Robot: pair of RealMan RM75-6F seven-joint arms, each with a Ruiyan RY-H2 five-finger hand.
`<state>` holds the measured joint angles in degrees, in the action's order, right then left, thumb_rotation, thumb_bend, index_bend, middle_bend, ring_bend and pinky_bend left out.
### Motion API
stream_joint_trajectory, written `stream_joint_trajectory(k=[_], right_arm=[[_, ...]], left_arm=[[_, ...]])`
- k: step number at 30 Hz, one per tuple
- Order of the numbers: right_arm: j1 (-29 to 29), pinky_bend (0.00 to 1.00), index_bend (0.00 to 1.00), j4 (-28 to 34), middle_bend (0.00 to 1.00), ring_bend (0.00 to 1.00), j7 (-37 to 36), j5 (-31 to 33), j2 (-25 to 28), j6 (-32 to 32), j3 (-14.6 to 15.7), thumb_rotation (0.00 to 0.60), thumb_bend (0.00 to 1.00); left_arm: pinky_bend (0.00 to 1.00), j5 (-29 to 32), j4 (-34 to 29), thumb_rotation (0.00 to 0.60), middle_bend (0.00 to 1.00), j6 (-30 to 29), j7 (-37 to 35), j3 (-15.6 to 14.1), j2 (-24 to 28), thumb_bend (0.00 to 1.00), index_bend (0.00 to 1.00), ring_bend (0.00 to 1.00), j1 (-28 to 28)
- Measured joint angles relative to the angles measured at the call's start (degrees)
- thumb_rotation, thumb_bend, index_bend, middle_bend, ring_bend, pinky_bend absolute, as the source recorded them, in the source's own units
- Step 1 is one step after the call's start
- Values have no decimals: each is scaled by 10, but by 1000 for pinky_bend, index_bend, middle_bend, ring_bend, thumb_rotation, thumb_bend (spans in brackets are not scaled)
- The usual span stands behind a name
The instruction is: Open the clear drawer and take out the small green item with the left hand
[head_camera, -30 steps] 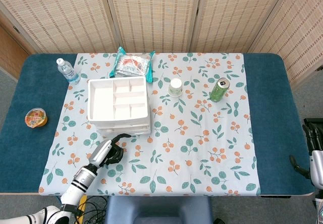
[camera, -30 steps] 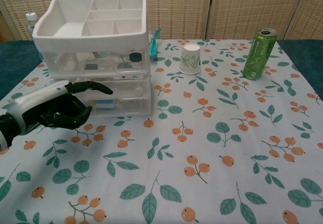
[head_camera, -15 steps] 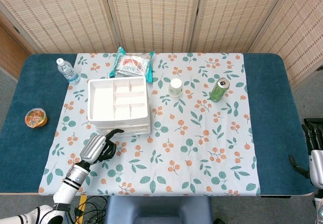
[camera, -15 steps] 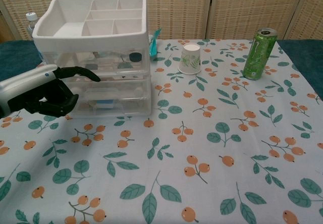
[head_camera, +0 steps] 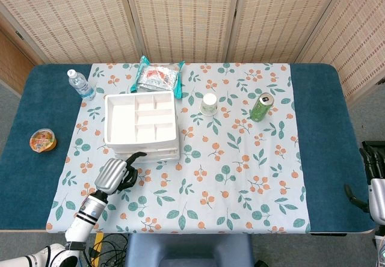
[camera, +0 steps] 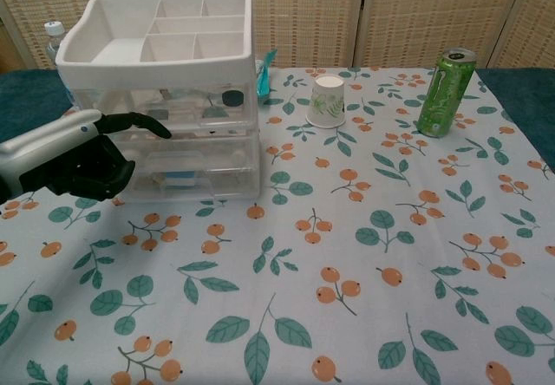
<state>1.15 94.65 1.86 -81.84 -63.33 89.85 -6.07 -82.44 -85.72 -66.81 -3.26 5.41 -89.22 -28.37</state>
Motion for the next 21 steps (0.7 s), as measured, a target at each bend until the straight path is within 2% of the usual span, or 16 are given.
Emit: stream_joint_trajectory(k=[21], right_arm=[[1,55,0,-3,0,25,-4,4,-1,-3,0,600,339]], left_arm=[[1000,-3,16,600,897,-7,100,-2,-12,626,242,924,-8]])
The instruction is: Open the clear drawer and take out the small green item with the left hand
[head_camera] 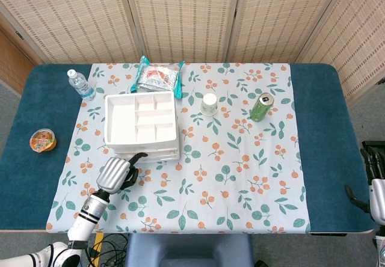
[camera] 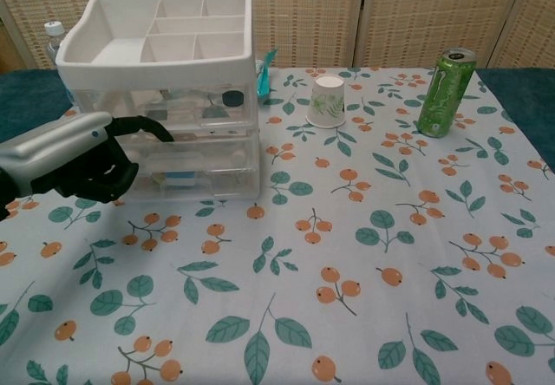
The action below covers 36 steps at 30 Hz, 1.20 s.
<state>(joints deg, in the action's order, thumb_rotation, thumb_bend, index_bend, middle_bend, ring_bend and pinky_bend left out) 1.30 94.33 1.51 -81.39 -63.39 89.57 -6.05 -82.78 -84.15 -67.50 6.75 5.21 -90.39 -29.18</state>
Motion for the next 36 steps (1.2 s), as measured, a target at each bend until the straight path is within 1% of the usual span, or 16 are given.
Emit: stream_joint_trajectory(k=[9,15,25,36], right_arm=[[2,55,0,-2,0,25,-2,0,-1,1,1,600,339],[3,55,0,-2,0,25,-3,1,0,2,0,600,339],[2,55,0,-2,0,25,-1,2,-1,0,-1,600,339],[2,55,0,-2,0,25,1,2,-1,1,-1,600,338]], left_arm=[[1000,2,-8,600,897,12,18,-2,3,626,275,924,-7],[1000,1,-13,600,897,17,0,-2,8,626,308,924,-11],[1000,-18,-28,600,897,24,-35,-10,27,627,344,924,-17],[1000,-21,-56,600,897,24,-34,-19,41,627,358,924,-15]])
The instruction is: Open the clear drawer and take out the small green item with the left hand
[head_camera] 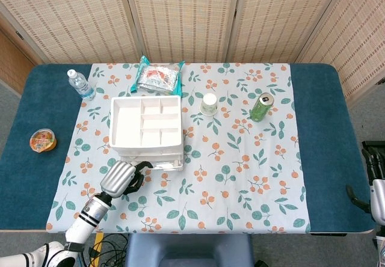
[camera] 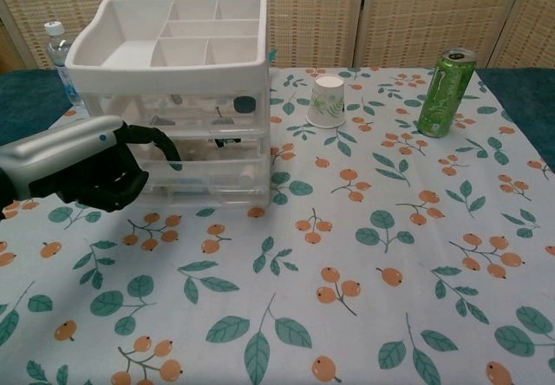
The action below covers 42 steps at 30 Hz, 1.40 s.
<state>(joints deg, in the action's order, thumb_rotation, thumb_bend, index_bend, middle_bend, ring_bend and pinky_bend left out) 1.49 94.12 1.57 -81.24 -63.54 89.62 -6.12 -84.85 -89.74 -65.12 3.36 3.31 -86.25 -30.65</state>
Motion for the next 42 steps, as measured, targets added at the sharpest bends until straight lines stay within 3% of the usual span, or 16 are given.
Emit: stream_joint_trajectory(k=[21,42], right_arm=[[1,55,0,-4,0,26,-4,2,-1,-1,0,600,339],[3,55,0,-7,0,25,-7,2,-4,0,1,600,339]], left_arm=[[1000,23,-62,600,897,-20,77,-18,5,626,348,924,30],[1000,2,-96,600,896,-29,85,-39,17,627,357,921,47]])
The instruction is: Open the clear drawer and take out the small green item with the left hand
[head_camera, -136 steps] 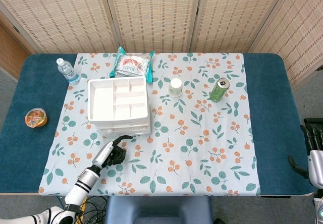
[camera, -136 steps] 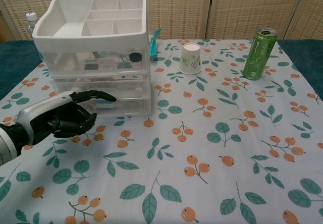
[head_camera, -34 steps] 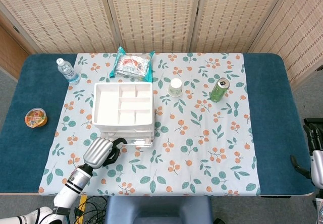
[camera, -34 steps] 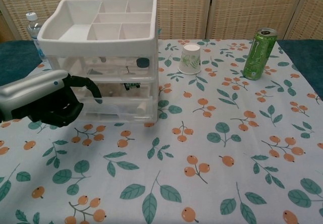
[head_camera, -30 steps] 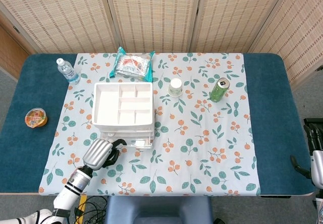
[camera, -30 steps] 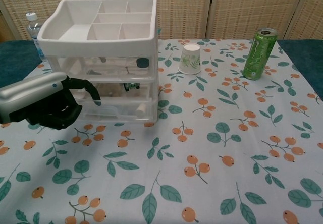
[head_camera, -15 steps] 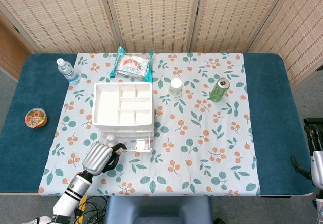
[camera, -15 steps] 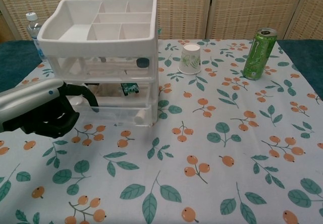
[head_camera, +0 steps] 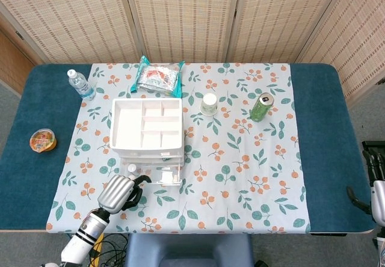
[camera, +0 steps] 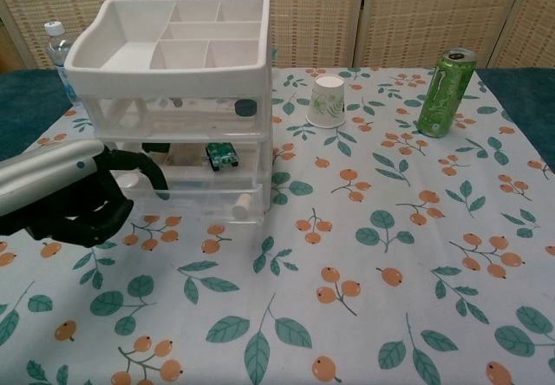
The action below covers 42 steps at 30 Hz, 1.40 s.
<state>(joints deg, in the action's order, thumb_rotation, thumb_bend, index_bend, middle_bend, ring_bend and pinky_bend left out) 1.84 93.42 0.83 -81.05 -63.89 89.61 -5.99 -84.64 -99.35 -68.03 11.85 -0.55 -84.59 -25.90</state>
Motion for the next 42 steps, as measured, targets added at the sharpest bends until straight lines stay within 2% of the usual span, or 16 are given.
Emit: stream_joint_trajectory(k=[29,42], right_arm=[[-2,55,0,-1,0,25,-1,-3,-4,-5,2,600,339],[1,55,0,-2,0,25,-1,-3,-3,-1,3,600,339]], left_arm=[[1000,-37,-31,600,896,3,-6,-30,26,627,357,920,16],[999,-44,-41,600,887,7,-8,-33,31,626,340,914,19]])
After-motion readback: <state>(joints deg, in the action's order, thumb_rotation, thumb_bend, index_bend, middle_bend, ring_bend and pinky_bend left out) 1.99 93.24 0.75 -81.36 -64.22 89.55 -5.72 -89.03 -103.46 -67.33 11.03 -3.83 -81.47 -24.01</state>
